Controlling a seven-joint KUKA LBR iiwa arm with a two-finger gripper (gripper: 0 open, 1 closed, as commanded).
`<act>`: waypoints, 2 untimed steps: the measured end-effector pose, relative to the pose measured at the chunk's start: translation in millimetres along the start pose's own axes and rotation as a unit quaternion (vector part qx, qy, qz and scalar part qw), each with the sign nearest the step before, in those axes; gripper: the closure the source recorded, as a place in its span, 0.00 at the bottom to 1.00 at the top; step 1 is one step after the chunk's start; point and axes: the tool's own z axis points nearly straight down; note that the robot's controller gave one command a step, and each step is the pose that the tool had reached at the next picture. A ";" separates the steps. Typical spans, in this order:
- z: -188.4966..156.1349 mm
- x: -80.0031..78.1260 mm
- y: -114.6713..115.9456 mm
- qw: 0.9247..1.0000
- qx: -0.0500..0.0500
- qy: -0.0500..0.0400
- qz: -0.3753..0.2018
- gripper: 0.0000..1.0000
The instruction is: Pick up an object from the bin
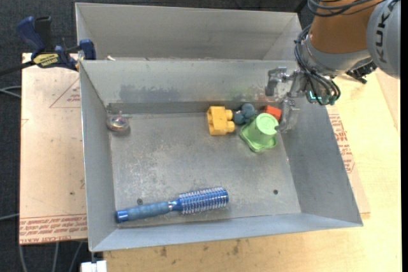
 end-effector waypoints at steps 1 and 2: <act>103.8 18.2 20.2 0.978 0.000 -0.002 -0.210 0.00; 139.4 -16.6 5.3 0.946 0.001 -0.003 -0.324 0.00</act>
Offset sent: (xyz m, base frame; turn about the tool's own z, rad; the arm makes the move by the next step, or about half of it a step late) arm -0.0184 0.0187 -0.1020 -0.4248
